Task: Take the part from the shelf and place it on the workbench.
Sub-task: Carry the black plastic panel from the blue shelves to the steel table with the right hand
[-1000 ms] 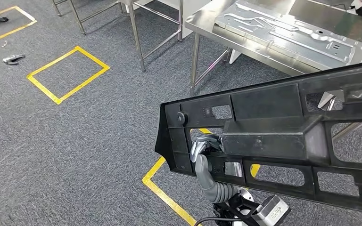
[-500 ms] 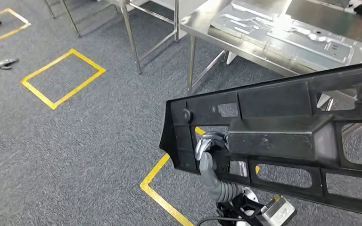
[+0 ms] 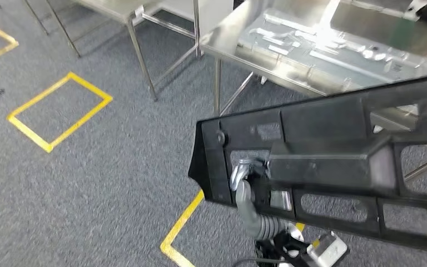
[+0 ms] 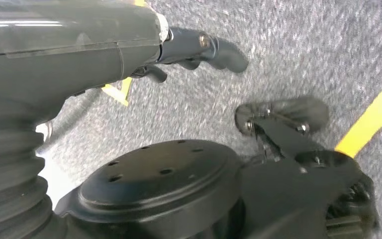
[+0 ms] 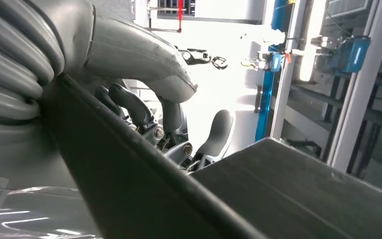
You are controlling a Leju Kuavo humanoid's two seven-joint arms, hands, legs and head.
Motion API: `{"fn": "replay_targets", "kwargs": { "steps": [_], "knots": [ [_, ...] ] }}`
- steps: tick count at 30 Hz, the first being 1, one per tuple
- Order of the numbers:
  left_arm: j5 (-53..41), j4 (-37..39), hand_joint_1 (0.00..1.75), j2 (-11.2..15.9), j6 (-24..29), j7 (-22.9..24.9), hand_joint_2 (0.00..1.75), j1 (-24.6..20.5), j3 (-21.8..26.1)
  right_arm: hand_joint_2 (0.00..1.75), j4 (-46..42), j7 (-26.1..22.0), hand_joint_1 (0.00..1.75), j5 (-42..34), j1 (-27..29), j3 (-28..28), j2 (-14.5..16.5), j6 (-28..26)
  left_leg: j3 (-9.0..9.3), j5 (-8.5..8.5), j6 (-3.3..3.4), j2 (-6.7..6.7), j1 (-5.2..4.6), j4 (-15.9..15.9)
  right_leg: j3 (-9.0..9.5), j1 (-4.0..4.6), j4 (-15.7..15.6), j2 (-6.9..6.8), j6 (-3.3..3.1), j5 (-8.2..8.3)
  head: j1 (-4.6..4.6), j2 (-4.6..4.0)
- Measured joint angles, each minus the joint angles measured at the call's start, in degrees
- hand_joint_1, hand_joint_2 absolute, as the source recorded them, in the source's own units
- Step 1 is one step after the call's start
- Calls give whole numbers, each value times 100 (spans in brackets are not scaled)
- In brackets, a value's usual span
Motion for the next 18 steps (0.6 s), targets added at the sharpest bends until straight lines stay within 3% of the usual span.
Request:
{"fn": "replay_targets", "kwargs": {
  "steps": [2,3,4,6,7,8,9,10,12,13,14,16,17,18],
  "knots": [
    [1,-1,0,-1,18,-10,175,-14,-1,175,-15,-7,175,3,-6,-4,8,2,353,-173,59,-14,63,-354,-371,6,651,-36,73,301,24,0],
    [1,-1,0,-4,25,-14,175,-8,-2,175,-13,-9,175,6,-4,-5,8,4,544,-220,68,-23,94,-513,-654,-4,1047,-54,113,377,41,0],
    [2,-1,0,-6,29,-16,175,9,-2,175,-1,-10,175,8,2,-6,4,5,740,-265,66,-31,107,-653,-940,-23,1359,-69,156,336,60,-1],
    [1,-1,0,-11,29,-16,175,48,-1,175,20,-9,175,12,16,-8,-2,5,1136,-379,31,-51,142,-893,-1437,-64,1607,-83,222,-66,66,-1],
    [1,-1,0,-13,29,-15,175,63,-1,175,26,-9,175,12,22,-8,-4,5,1347,-449,6,-62,166,-996,-1626,-79,1550,-92,251,-281,65,-1],
    [1,-1,0,-14,29,-15,175,72,0,175,29,-9,175,11,25,-10,-5,5,1560,-532,-20,-76,195,-1085,-1768,-89,1382,-106,279,-379,67,-1],
    [1,-1,0,-15,29,-15,175,77,0,175,34,-9,175,10,29,-12,-6,5,1769,-622,-48,-83,221,-1153,-1872,-95,1118,-124,292,-266,68,-1],
    [1,1,0,-16,29,-15,175,89,0,175,43,-9,175,10,34,-16,-9,5,1948,-729,-80,-85,242,-1201,-1945,-93,762,-149,282,176,73,-2],
    [3,7,0,-21,24,-12,175,94,0,175,79,-9,175,10,55,-27,-23,6,2227,-984,-175,-96,254,-1194,-2038,-64,231,-190,204,1307,61,-2],
    [5,10,0,-25,15,-11,175,88,0,175,92,-8,175,11,63,-32,-28,8,2338,-1093,-230,-96,259,-1188,-2057,-34,156,-192,143,1667,46,-1],
    [8,12,0,-29,3,-12,175,61,0,175,98,-7,175,10,59,-37,-27,9,2401,-1116,-283,-101,265,-1118,-2041,-2,187,-179,79,1741,34,-1],
    [17,11,0,-38,-17,-20,175,3,0,175,85,-8,175,9,0,-44,-1,18,2292,-911,-363,-91,288,-702,-1892,27,177,-140,-39,1610,23,-1],
    [23,11,0,-41,-22,-23,175,-24,0,175,78,-9,175,9,-39,-46,19,27,2120,-818,-379,-87,294,-344,-1799,12,95,-127,-90,1573,21,-1],
    [29,11,0,-43,-23,-25,175,-46,0,175,73,-9,175,10,-68,-46,38,42,1913,-846,-385,-81,297,14,-1724,-10,23,-116,-127,1548,14,-1]
  ]
}}
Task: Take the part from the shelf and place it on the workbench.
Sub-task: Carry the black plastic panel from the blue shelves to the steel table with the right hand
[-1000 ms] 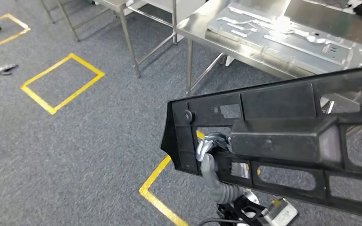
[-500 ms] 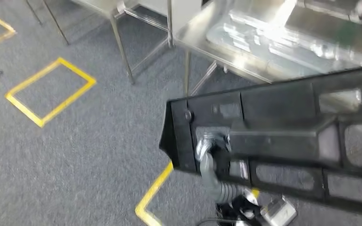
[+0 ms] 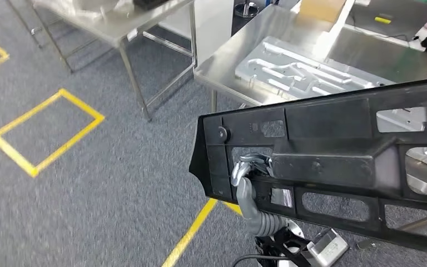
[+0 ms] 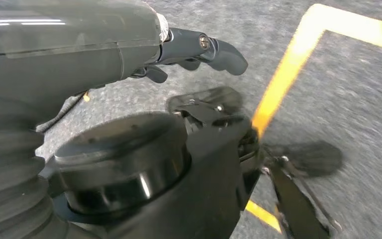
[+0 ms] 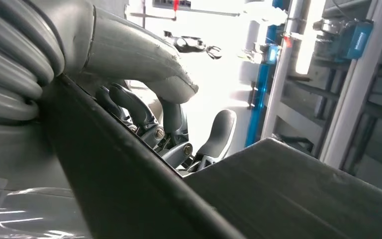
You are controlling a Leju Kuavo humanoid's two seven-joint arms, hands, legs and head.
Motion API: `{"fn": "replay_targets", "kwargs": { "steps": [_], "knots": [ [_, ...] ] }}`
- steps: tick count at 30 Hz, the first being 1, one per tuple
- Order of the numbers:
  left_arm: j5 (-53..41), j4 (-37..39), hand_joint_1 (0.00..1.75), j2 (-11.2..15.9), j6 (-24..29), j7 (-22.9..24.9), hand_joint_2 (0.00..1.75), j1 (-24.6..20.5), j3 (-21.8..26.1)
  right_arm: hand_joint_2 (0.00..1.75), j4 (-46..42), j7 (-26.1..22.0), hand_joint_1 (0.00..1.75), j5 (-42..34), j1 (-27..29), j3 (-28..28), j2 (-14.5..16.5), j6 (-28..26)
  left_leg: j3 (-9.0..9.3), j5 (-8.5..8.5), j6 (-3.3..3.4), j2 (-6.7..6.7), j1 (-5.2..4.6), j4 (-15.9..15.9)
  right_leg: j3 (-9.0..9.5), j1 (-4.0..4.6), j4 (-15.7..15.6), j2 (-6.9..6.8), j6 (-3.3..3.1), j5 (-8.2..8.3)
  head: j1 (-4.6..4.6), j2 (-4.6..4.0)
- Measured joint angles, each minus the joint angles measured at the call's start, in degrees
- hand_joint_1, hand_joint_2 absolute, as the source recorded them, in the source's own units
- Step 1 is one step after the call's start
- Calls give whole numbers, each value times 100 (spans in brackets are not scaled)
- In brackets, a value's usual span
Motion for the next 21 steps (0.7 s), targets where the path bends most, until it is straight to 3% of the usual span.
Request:
{"fn": "replay_targets", "kwargs": {
  "steps": [3,4,5,6,7,8,9,12,14,16,19,20,21],
  "knots": [
    [5,-1,0,5,2,12,175,-34,0,175,2,16,175,-8,-32,1,36,35,-679,-643,-15,10,7,687,84,-37,-53,51,-40,-80,-13,0],
    [4,-1,0,10,5,23,175,-33,0,175,6,23,175,-10,-41,1,40,41,-874,-731,-44,11,15,746,100,-46,-45,68,-21,-114,-13,0],
    [4,-1,0,15,9,33,175,-26,0,175,11,33,175,-11,-52,1,44,45,-1011,-644,-75,13,23,684,120,-60,-32,83,9,-151,-13,0],
    [3,-1,0,21,12,40,175,-16,0,175,19,45,175,-13,-64,2,46,47,-1081,-396,-102,15,33,490,145,-82,-10,94,51,-194,-13,0],
    [1,-1,0,26,15,42,175,-5,0,175,27,58,175,-15,-73,2,49,47,-1103,-81,-124,16,45,208,167,-109,26,100,101,-240,-13,0],
    [-5,1,0,26,16,43,175,7,0,175,34,66,175,-18,-80,2,52,45,-1120,130,-134,14,41,-40,181,-126,72,103,156,-280,-16,0],
    [-14,3,0,25,15,43,175,10,-1,175,39,69,175,-21,-86,2,56,42,-1137,223,-92,24,31,-210,173,-131,112,105,208,-310,-33,0],
    [-32,5,0,25,16,48,175,23,-1,175,49,73,175,-31,-103,2,66,33,-1194,223,152,36,-9,-270,151,-120,191,99,348,-342,-55,0],
    [-32,4,0,33,17,49,175,32,0,175,51,73,175,-33,-116,2,68,31,-1134,268,251,25,-18,-289,132,-144,315,60,400,-381,-43,0],
    [-32,4,0,35,18,49,175,26,0,175,50,71,175,-34,-138,3,71,31,-1057,266,303,19,-34,-313,-91,-143,734,11,407,-567,-38,0],
    [-34,4,0,35,19,49,175,30,0,175,51,70,175,-39,-140,4,71,33,-965,179,357,37,-93,-320,-742,-105,1733,-7,382,-876,-37,0],
    [-36,4,0,35,19,49,175,32,0,175,52,70,175,-44,-137,4,71,33,-908,130,367,44,-117,-325,-855,-86,1811,-9,348,-847,-36,0],
    [-38,4,0,35,18,49,175,34,-1,175,52,70,175,-50,-135,4,71,33,-834,77,374,55,-138,-333,-862,-58,1681,-12,296,-735,-37,0]
  ]
}}
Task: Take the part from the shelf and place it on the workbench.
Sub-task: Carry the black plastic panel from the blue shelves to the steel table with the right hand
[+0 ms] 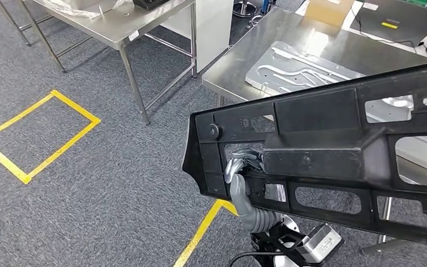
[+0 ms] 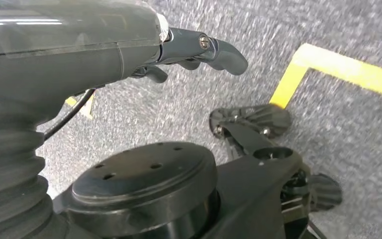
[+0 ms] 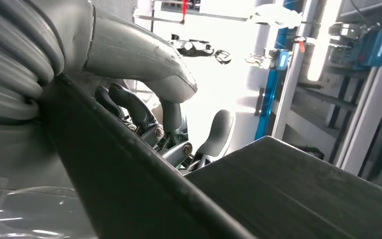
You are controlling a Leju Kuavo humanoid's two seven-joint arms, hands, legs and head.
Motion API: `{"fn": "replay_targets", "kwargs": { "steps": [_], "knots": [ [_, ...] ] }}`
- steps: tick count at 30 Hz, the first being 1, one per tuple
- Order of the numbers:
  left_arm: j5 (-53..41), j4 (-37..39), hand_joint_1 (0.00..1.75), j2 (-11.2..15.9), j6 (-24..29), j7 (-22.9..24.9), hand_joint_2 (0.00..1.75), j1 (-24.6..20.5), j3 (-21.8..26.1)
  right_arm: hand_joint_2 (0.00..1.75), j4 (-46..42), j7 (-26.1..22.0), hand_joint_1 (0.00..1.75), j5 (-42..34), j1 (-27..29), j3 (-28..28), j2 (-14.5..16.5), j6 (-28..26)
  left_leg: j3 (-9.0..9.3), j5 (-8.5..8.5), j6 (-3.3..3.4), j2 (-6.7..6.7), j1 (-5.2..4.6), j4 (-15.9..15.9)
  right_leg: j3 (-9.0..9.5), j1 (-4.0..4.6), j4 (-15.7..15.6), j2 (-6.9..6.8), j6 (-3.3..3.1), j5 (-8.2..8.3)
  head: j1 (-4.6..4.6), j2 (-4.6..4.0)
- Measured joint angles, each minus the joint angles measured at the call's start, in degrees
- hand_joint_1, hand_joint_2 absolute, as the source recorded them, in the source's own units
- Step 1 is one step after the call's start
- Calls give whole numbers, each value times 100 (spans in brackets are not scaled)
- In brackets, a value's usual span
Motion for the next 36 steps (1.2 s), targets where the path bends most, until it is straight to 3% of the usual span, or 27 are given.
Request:
{"fn": "replay_targets", "kwargs": {
  "steps": [2,4,5,7,8,10,12,14,15,16,18,19,20,22,23,25,28,29,30,31,33,35,36],
  "knots": [
    [-5,1,0,-5,-2,-6,175,8,-2,175,1,0,175,-13,0,0,0,0,182,-128,-1,29,-35,-34,191,100,-693,-59,-164,447,2,0],
    [-13,2,0,-11,-5,-11,175,7,-4,175,6,0,175,-22,-3,3,-3,0,314,-241,-56,76,-70,-99,340,213,-1210,-143,-302,781,-20,0],
    [-16,3,0,-13,-7,-10,175,5,-4,175,5,-1,175,-26,-1,6,-3,1,370,-270,-92,107,-81,-142,362,248,-1310,-149,-343,835,-31,0],
    [-11,2,0,-9,-7,-8,175,-21,-5,175,-11,-2,175,-36,3,12,-2,4,413,-196,-177,156,-92,-120,447,240,-1377,-70,-394,769,-40,0],
    [-7,2,0,-9,-7,-9,175,-33,-5,175,-20,-5,175,-40,5,15,-1,5,362,-103,-205,150,-90,48,526,223,-1449,-31,-421,740,-42,0],
    [1,2,0,-9,-7,-14,175,-53,-5,175,-29,-5,175,-43,-4,20,0,7,6,-12,-241,93,-81,677,709,183,-1565,15,-468,687,-51,0],
    [4,2,0,-8,-7,-16,175,-56,-4,175,-24,-5,175,-42,-8,26,0,8,-476,-320,-278,52,-67,1293,835,175,-1609,78,-491,614,-57,0],
    [5,2,0,-3,-7,-15,175,-48,-4,175,-20,-4,175,-42,-4,31,0,9,-813,-667,-318,49,-59,1472,930,174,-1610,179,-488,539,-56,0],
    [6,2,0,0,-7,-15,175,-42,-4,175,-20,-4,175,-42,-4,32,0,9,-873,-612,-321,45,-58,1338,975,174,-1605,236,-480,506,-56,0],
    [7,2,0,4,-7,-15,175,-38,-4,175,-20,-4,175,-42,-5,32,0,9,-864,-377,-308,26,-58,1072,1018,174,-1597,292,-469,478,-56,0],
    [15,2,0,12,-3,-15,175,-28,-4,175,-18,-4,175,-43,-8,35,0,15,-771,258,-251,-128,-65,397,1064,177,-1567,393,-442,436,-55,0],
    [25,2,0,16,-2,-16,175,-30,-4,175,-17,-4,175,-46,-11,37,0,19,-741,428,-209,-204,-75,182,1058,179,-1549,438,-421,424,-53,0],
    [35,1,0,21,-1,-17,175,-30,-3,175,-17,-3,175,-49,-12,40,0,24,-736,524,-161,-258,-87,75,1043,180,-1536,481,-394,414,-53,0],
    [49,0,0,27,0,-22,175,-34,-2,175,-19,-4,175,-53,-10,43,0,26,-719,570,-73,-219,-88,53,1022,193,-1529,563,-329,409,-52,0],
    [49,-1,0,25,2,-27,175,-36,-2,175,-21,-4,175,-53,-3,44,0,25,-695,634,-38,-174,-70,25,1023,200,-1514,546,-299,393,-54,0],
    [49,-3,0,15,5,-39,175,-52,-2,175,-29,-6,175,-52,-5,44,-2,24,-651,684,10,-82,-32,-31,934,211,-1283,361,-233,224,-27,0],
    [50,-6,0,13,27,-50,175,-44,-2,175,-30,-6,175,-49,-8,46,-7,21,-637,672,29,71,-33,-41,421,127,-199,59,-129,-330,9,0],
    [51,-7,0,14,37,-50,175,-33,-2,175,-28,-6,175,-49,-5,46,-8,18,-632,659,24,127,-31,-38,279,91,74,26,-103,-409,9,0],
    [51,-7,0,15,44,-51,175,-25,-2,175,-27,-6,175,-49,-3,46,-10,14,-622,641,10,182,-26,-35,247,57,121,3,-80,-362,8,0],
    [51,-6,0,15,48,-54,175,-22,-2,175,-27,-6,175,-49,-3,46,-10,10,-604,618,-9,232,-18,-30,336,28,-61,-28,-61,-213,8,0],
    [51,-6,0,17,56,-61,175,-28,-2,175,-27,-6,175,-49,-9,48,-11,6,-543,549,-77,321,-15,-14,751,12,-845,-212,-35,162,9,0],
    [51,-7,0,25,67,-69,175,-37,-2,175,-31,-6,175,-48,-22,55,-13,4,-490,477,-158,397,-45,1,1019,36,-1367,-364,-75,284,9,0],
    [51,-7,0,31,74,-74,175,-39,-2,175,-32,-7,175,-48,-26,60,-13,1,-467,452,-193,440,-63,-4,1039,56,-1419,-367,-109,245,8,0]
  ]
}}
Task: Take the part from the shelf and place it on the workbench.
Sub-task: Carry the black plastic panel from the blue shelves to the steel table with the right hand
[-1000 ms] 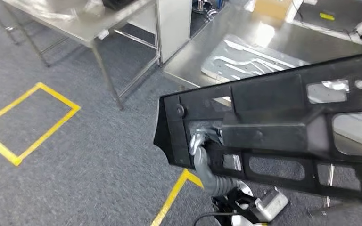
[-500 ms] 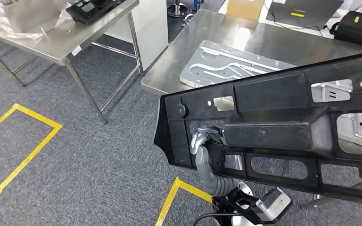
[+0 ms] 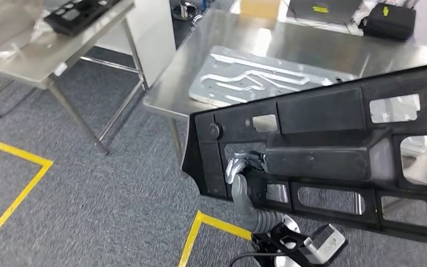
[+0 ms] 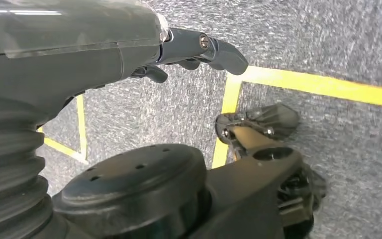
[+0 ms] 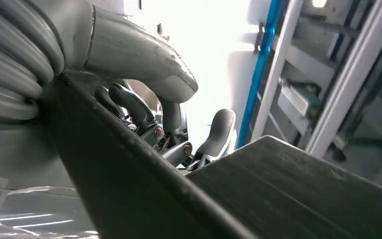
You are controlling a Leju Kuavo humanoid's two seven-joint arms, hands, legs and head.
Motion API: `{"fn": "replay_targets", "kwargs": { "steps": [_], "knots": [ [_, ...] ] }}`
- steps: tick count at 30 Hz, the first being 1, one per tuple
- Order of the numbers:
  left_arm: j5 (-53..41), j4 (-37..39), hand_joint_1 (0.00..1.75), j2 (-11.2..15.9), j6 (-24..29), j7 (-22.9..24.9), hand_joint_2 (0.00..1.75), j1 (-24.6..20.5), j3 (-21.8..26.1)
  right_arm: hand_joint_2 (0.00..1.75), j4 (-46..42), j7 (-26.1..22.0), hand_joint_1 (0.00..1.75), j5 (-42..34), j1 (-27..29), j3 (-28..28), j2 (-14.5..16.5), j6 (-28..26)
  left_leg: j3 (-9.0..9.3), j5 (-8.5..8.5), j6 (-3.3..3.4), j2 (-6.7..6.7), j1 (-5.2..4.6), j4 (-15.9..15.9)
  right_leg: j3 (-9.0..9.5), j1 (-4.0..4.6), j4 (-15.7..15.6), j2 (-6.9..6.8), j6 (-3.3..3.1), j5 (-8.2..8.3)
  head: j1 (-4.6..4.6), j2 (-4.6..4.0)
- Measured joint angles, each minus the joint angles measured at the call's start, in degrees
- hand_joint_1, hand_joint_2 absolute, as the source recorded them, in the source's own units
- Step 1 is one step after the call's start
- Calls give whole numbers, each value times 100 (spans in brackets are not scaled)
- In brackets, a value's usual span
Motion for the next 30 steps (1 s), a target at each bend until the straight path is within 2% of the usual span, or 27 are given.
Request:
{"fn": "replay_targets", "kwargs": {
  "steps": [2,4,6,7,8,9,10,11,13,14,15,17,18,20,21,22,23,24,25,26,27,29,30],
  "knots": [
    [0,0,0,7,11,-15,175,-6,0,175,-2,-1,175,-3,0,8,-4,-6,51,-48,-59,89,5,-18,-2,-2,-5,135,-81,-18,-7,0],
    [0,0,0,9,21,-31,175,-16,0,175,-2,-11,175,-5,-3,10,-9,-10,9,-207,-104,-29,32,166,25,-10,-17,249,-151,-33,-10,0],
    [1,0,0,10,27,-41,175,-21,0,175,1,-41,175,-11,-9,15,-9,-10,-299,-540,-105,-268,41,814,50,1,-22,348,-207,-52,-12,0],
    [2,0,0,10,28,-44,175,-18,0,175,4,-57,175,-14,-9,18,-9,-10,-522,-694,-92,-335,37,1221,56,18,-20,406,-228,-61,-13,0],
    [3,0,0,11,28,-44,175,-10,1,175,9,-72,175,-16,-8,19,-9,-11,-715,-767,-75,-367,30,1537,66,40,-17,475,-244,-71,-12,0],
    [5,0,0,11,28,-44,175,-1,1,175,13,-80,175,-17,-7,20,-10,-17,-824,-722,-49,-383,20,1663,80,63,-14,547,-258,-80,-13,0],
    [7,0,0,11,28,-44,175,6,2,175,15,-85,175,-17,-6,20,-10,-30,-825,-558,-12,-400,5,1556,103,85,-11,620,-268,-89,-13,0],
    [8,0,0,11,28,-45,175,9,2,175,16,-90,175,-18,-5,21,-11,-46,-734,-312,38,-438,-14,1257,130,106,-10,691,-275,-99,-12,0],
    [9,-1,0,31,28,-51,175,9,2,175,16,-99,175,-19,-10,24,-11,-74,-483,99,156,-632,-45,544,157,119,-7,809,-273,-114,2,0],
    [9,-2,0,41,28,-55,175,9,2,175,16,-101,175,-20,-13,25,-12,-80,-393,190,193,-711,-60,303,148,109,-4,857,-257,-115,6,0],
    [9,-2,0,50,28,-58,175,8,2,175,17,-102,175,-21,-14,26,-13,-83,-348,207,215,-759,-74,184,129,89,-5,899,-234,-110,10,0],
    [9,-2,0,47,28,-61,175,3,2,175,14,-101,175,-26,-14,27,-16,-89,-297,211,218,-698,-81,79,108,69,-19,967,-170,-99,9,0],
    [9,-3,0,46,29,-61,175,-2,2,175,12,-102,175,-27,-11,26,-17,-92,-262,231,224,-650,-69,21,106,76,-5,917,-135,-116,12,0],
    [11,-4,0,43,31,-61,175,-7,2,175,8,-104,175,-27,-23,26,-21,-99,-182,267,245,-537,-34,-93,-24,87,291,676,-61,-303,40,0],
    [12,-4,0,45,32,-61,175,-7,2,175,10,-105,175,-27,-26,26,-24,-103,-158,267,251,-480,-35,-112,-173,69,591,532,-26,-455,53,0],
    [13,-4,0,46,31,-61,175,-3,2,175,14,-105,175,-27,-28,26,-27,-106,-148,258,255,-423,-35,-113,-361,43,939,452,6,-609,65,0],
    [13,-4,0,46,31,-61,175,3,3,175,21,-105,175,-27,-24,26,-32,-108,-143,246,248,-360,-33,-108,-535,15,1242,413,35,-706,66,0],
    [14,-4,0,45,31,-61,175,9,3,175,31,-105,175,-29,-18,26,-37,-109,-138,230,238,-298,-29,-101,-629,-13,1382,389,61,-702,66,0],
    [16,-4,0,45,31,-61,175,12,4,175,39,-105,175,-32,-15,26,-41,-109,-129,211,224,-237,-23,-91,-623,-37,1332,367,82,-603,66,0],
    [20,-4,0,44,31,-61,175,12,4,175,46,-108,175,-35,-15,26,-44,-107,-114,187,203,-179,-14,-79,-502,-57,1078,326,99,-419,66,0],
    [25,-4,0,43,31,-61,175,10,4,175,49,-113,175,-38,-17,26,-45,-105,-94,156,175,-127,-8,-61,-309,-67,688,235,109,-234,67,0],
    [45,-4,0,44,35,-61,175,4,3,175,55,-127,175,-43,-25,27,-46,-98,-60,89,98,-43,-23,-27,-2,-40,95,87,64,-34,64,0],
    [54,-4,0,46,39,-61,175,3,2,175,58,-137,175,-48,-27,28,-46,-98,-44,64,60,-6,-34,-20,52,-19,-18,59,25,-33,62,0]
  ]
}}
